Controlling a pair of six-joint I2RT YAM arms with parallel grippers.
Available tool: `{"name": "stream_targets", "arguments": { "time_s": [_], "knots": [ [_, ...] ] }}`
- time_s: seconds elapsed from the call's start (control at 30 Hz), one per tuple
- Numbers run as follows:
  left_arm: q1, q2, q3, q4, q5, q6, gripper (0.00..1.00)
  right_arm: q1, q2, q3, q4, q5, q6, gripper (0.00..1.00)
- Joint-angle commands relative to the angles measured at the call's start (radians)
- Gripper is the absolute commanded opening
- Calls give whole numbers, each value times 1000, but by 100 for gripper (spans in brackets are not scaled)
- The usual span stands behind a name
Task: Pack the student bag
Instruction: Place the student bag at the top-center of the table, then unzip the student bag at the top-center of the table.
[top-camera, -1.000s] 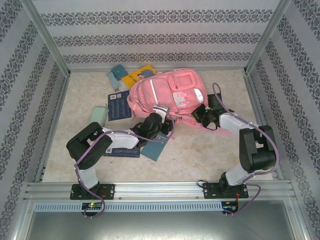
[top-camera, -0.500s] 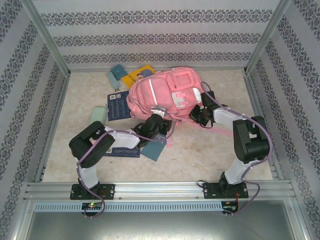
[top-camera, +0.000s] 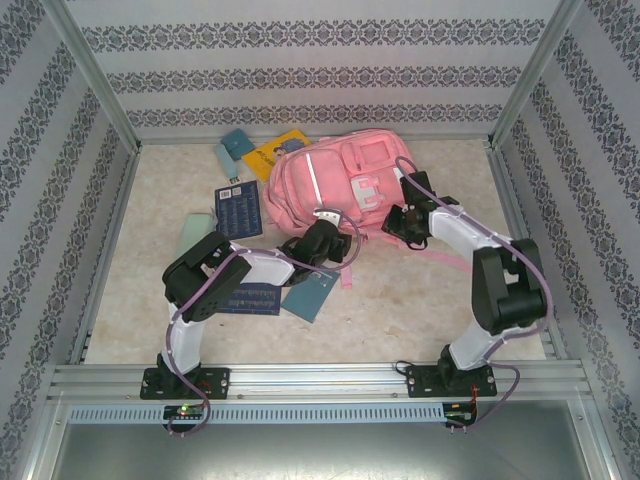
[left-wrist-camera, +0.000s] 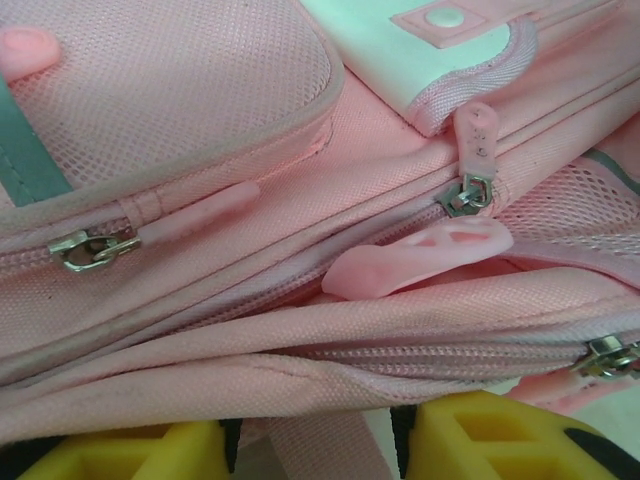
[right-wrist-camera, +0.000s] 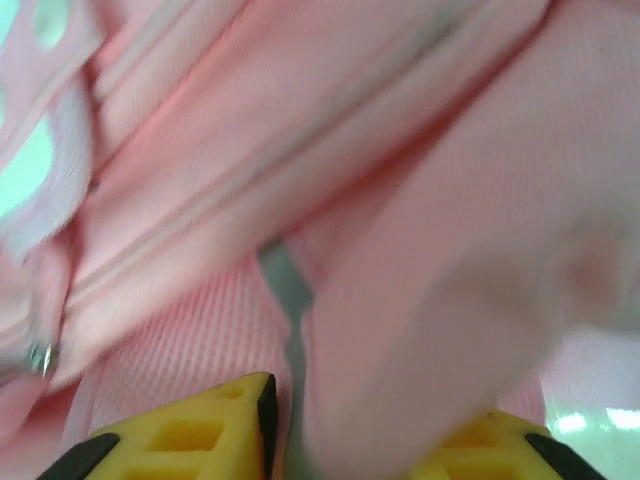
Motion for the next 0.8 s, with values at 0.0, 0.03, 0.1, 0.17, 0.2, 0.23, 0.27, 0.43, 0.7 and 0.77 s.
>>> {"name": "stream_targets", "arguments": {
  "time_s": [0.0,0.03,0.1,0.17,0.2,0.23,0.27,0.43,0.7,0.77],
  "knots": [
    [51,-48,-15,-26,-24,16,46,29,-123,-22,-132,-59,-33,32],
    [51,-53,-18,-30,-18,18,46,37,-145,-22,-137,-67,-33,29],
    [50,-70,-29,-34,-7,18,46,61,-179,-19,-120,-81,-35,24],
    [47,-86,-46,-29,-5,22,46,72,-171,-8,-68,-123,-32,17],
    [47,-91,-54,-26,-5,26,46,73,-147,5,-40,-150,-22,11],
    [47,-96,-61,-24,-6,29,46,74,-113,19,-12,-177,-9,6],
    [46,-99,-67,-24,-5,32,46,75,-80,36,9,-204,-2,3],
    [47,-111,-94,-13,-5,37,46,110,81,105,56,-286,-6,0],
    [42,-136,-143,25,8,30,46,121,251,88,77,-251,-9,0],
    [42,-143,-151,25,15,38,46,122,278,87,78,-232,-10,0]
  ]
}}
